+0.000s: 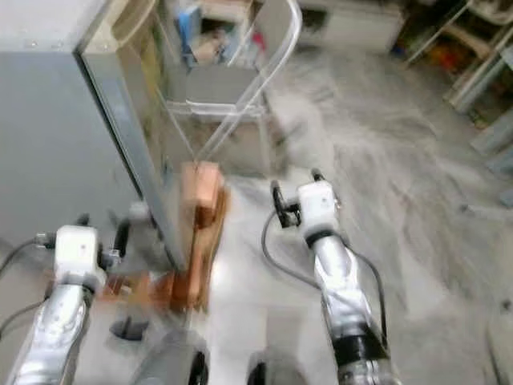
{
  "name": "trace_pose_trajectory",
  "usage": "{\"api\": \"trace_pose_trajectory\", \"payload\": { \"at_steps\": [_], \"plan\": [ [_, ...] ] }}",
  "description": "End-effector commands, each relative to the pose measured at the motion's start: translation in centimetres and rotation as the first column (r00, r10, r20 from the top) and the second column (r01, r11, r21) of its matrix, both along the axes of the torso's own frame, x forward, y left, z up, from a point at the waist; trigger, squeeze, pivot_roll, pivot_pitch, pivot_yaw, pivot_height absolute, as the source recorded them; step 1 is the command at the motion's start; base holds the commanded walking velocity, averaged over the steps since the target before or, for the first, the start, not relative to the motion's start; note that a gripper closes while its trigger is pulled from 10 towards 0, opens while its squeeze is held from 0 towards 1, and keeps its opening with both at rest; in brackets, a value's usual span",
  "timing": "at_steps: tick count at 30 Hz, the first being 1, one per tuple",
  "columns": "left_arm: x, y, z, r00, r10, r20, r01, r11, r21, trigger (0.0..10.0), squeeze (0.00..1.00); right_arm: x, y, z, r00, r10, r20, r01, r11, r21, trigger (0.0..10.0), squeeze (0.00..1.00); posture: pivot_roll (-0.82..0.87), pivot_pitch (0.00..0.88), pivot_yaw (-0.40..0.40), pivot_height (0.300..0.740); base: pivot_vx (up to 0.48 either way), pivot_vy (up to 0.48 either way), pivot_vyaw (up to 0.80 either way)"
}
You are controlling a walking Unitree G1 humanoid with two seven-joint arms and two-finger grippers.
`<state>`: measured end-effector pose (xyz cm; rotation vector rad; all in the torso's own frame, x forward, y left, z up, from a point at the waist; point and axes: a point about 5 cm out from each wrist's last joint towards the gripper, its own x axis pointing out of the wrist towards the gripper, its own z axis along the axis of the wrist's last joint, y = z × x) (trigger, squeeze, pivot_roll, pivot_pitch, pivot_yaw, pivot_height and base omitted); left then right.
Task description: Restocking fridge
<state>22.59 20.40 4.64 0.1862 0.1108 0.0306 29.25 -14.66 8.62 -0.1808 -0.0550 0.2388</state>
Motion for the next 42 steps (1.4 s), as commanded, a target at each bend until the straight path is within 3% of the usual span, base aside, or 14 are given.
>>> {"api": "trace_pose_trajectory", "payload": {
  "at_steps": [1, 11, 28, 31, 33, 37, 42],
  "plan": [
    [0.2, -0.6, 0.2, 1.0, -0.029, 0.006, 0.029, 1.0, -0.009, 10.0, 0.0, 0.0, -1.0, -0.2, 1.0, -0.027, -0.011, 0.027, 1.0, -0.013, 10.0, 0.0, 0.11, 0.118, -0.059, 0.74, 0.0, 0.0, -0.5],
    [0.0, -0.9, 0.6, 0.998, -0.037, 0.042, 0.039, 0.997, -0.059, 10.0, 0.0, -0.4, -1.4, -0.5, 0.999, -0.036, -0.02, 0.036, 0.999, -0.02, 10.0, 0.0, 0.12, 0.12, -0.062, 0.74, 0.026, 0.0, 0.0],
    [0.0, -1.2, 0.7, 0.997, -0.062, 0.041, 0.064, 0.996, -0.063, 10.0, 0.0, -0.6, -1.2, -0.4, 1.0, -0.024, -0.011, 0.023, 0.999, -0.036, 10.0, 0.0, 0.12, 0.125, -0.047, 0.74, 0.433, 0.0, 0.0],
    [-0.1, -0.2, 0.8, 0.999, -0.031, 0.033, 0.03, 1.0, 0.008, 10.0, 0.0, -0.6, -1.1, -0.1, 1.0, 0.0, 0.003, 0.0, 0.999, -0.033, 10.0, 0.0, 0.12, 0.132, -0.048, 0.74, 0.354, 0.0, 0.47],
    [-0.2, 0.1, 0.7, 0.999, -0.019, 0.03, 0.019, 1.0, 0.018, 10.0, 0.0, -0.6, -1.1, -0.1, 1.0, -0.001, 0.004, 0.001, 0.999, -0.033, 10.0, 0.0, 0.13, 0.133, -0.047, 0.74, 0.0, 0.0, 0.74],
    [-0.6, 2.4, 0.7, 1.0, 0.018, 0.0, -0.018, 0.999, 0.05, 10.0, 0.0, -0.5, -1.0, 0.0, 1.0, -0.001, 0.005, 0.001, 0.999, -0.033, 10.0, 0.0, 0.13, 0.14, -0.04, 0.74, 0.0, 0.0, 0.47],
    [-1.2, 4.3, 1.1, 0.997, 0.068, -0.026, -0.068, 0.997, 0.026, 10.0, 0.0, -0.3, -0.9, 0.4, 1.0, 0.004, 0.013, -0.003, 1.0, -0.015, 10.0, 0.0, 0.13, 0.15, -0.047, 0.74, 0.0, 0.0, 0.0]
  ]
}}
